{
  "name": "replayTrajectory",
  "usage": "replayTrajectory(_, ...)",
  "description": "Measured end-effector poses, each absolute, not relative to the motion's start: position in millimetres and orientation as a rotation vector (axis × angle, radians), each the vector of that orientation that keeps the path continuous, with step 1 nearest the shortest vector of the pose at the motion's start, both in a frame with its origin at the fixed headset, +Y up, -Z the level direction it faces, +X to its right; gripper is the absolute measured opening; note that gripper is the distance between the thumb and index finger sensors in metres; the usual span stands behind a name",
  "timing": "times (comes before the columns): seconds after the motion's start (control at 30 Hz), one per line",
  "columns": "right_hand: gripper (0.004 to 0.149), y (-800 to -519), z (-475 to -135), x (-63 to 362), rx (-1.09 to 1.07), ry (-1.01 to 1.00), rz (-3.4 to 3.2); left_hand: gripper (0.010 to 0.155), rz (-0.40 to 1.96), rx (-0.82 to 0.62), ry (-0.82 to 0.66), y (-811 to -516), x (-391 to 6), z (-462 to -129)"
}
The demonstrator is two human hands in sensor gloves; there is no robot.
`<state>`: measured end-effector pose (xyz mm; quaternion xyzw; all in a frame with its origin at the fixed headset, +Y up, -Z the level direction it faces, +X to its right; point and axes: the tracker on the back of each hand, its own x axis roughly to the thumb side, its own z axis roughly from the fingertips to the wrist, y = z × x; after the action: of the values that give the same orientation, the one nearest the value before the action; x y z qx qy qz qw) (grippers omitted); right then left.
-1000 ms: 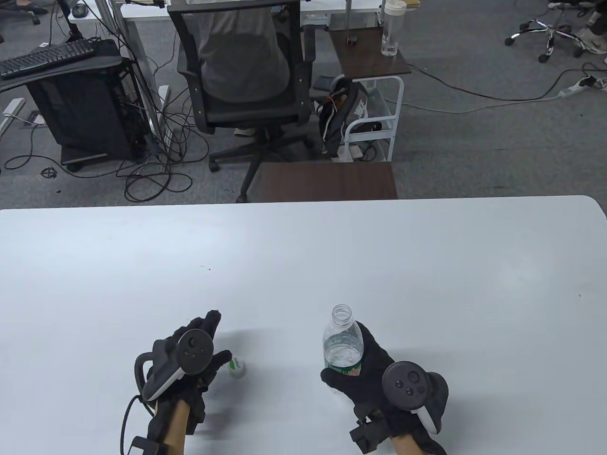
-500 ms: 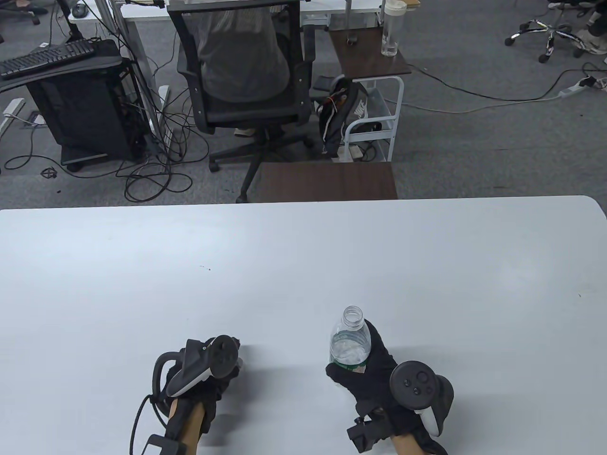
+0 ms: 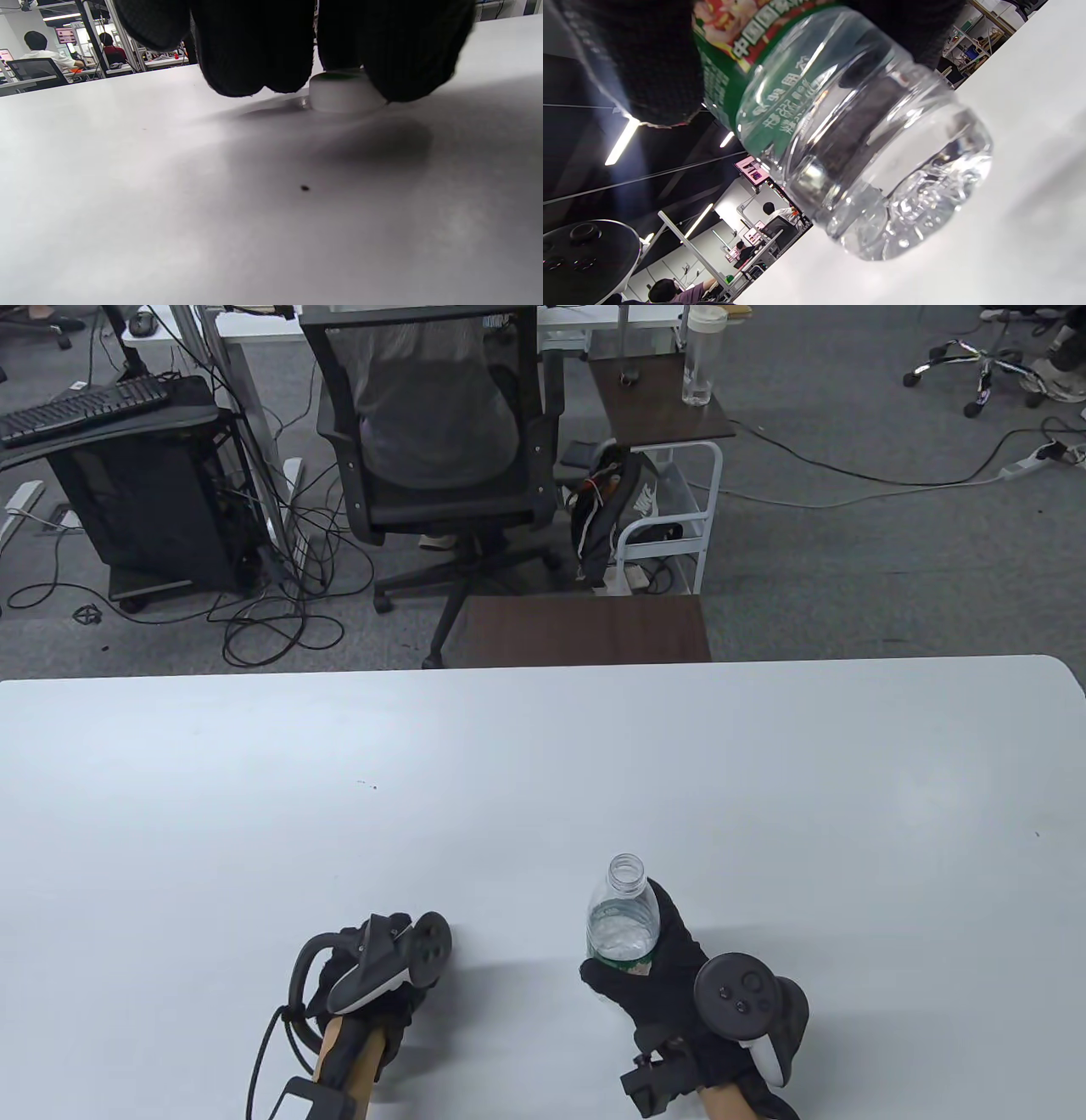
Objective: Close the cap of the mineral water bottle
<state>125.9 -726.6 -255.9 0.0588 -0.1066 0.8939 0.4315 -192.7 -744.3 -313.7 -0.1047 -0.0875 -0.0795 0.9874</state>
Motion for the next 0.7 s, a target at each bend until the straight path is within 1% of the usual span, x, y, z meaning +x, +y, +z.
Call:
replayTrajectory(0.07, 0.097, -726.1, -255.6, 125.5, 0.152, -0.265, 2.231, 0.056, -0.131, -0.228, -0.179, -746.0, -191.5, -314.9)
replayTrajectory(0.17, 0.097, -725.9, -255.2, 124.7, 0.156, -0.265, 2.231, 0.056, -0.169, -0.234, -0.177, -747.3, -190.1, -315.8)
replayTrajectory(0.47, 0.097, -725.5, -252.9, 122.6, 0.183, -0.276, 2.252, 0.056, -0.148, -0.235, -0.194, -743.4, -190.5, -315.4)
replayTrajectory(0.53, 0.097, -725.5, -252.5, 122.1, 0.19, -0.275, 2.252, 0.056, -0.11, -0.214, -0.205, -734.1, -191.6, -313.4)
replayTrajectory(0.57, 0.097, -725.5, -252.4, 121.0, 0.202, -0.27, 2.257, 0.056, -0.058, -0.201, -0.224, -722.7, -190.8, -308.6)
replayTrajectory(0.7, 0.097, -726.1, -252.4, 116.6, 0.207, -0.255, 2.271, 0.057, 0.202, -0.041, -0.319, -671.1, -177.3, -288.8)
